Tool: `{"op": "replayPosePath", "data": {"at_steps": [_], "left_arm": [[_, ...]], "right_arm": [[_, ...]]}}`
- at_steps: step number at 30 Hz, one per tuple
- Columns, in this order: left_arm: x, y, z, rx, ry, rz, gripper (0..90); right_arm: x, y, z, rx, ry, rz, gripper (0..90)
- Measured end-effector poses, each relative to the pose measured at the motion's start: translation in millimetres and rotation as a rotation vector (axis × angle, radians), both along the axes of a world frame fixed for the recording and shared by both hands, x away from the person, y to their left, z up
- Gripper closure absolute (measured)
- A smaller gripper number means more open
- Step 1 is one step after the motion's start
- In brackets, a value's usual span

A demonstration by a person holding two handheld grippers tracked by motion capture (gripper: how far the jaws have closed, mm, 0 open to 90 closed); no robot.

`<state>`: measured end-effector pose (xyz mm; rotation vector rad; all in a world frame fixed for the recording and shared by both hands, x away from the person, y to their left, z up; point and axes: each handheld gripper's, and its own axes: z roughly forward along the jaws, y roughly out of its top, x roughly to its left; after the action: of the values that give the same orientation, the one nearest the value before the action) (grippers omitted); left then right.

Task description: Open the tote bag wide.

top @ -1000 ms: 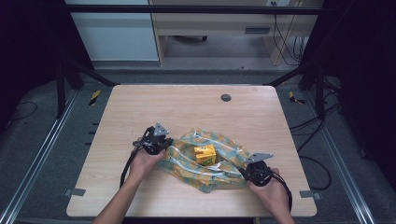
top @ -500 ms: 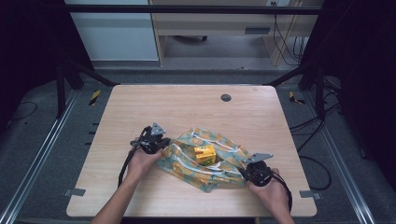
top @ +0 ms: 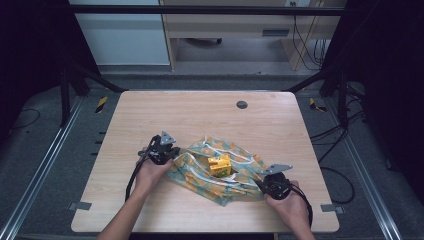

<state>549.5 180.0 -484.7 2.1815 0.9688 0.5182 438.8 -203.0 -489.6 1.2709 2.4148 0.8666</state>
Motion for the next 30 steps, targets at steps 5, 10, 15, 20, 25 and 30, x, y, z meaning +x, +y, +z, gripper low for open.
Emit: {"op": "replayPosePath", "data": {"at_steps": [5, 10, 15, 20, 25, 30], "left_arm": [[-0.8, 1.3, -1.9, -0.007, 0.001, 0.008, 90.0], [-2.6, 2.6, -1.7, -0.029, 0.004, 0.004, 90.0], [-10.4, 7.1, 6.8, -0.058, -0.043, 0.018, 76.6], [-24.4, 8.7, 19.4, -0.085, -0.082, -0.002, 55.1], [-39.2, 13.5, 40.7, -0.227, -0.107, -0.012, 29.6], [-50.7, 16.6, 54.4, -0.232, -0.122, -0.018, 17.5]], "right_arm": [[0.0, -0.3, -0.2, 0.007, 0.0, -0.005, 90.0], [0.3, -2.0, -1.0, 0.014, -0.006, 0.0, 90.0], [-2.9, -6.6, 2.7, 0.08, -0.086, 0.004, 80.6], [-10.1, -9.9, 17.4, 0.102, -0.201, -0.012, 52.4], [-18.2, -20.8, 34.4, 0.156, -0.322, -0.051, 22.9], [-21.9, -30.0, 43.4, 0.236, -0.415, -0.07, 12.5]]}}
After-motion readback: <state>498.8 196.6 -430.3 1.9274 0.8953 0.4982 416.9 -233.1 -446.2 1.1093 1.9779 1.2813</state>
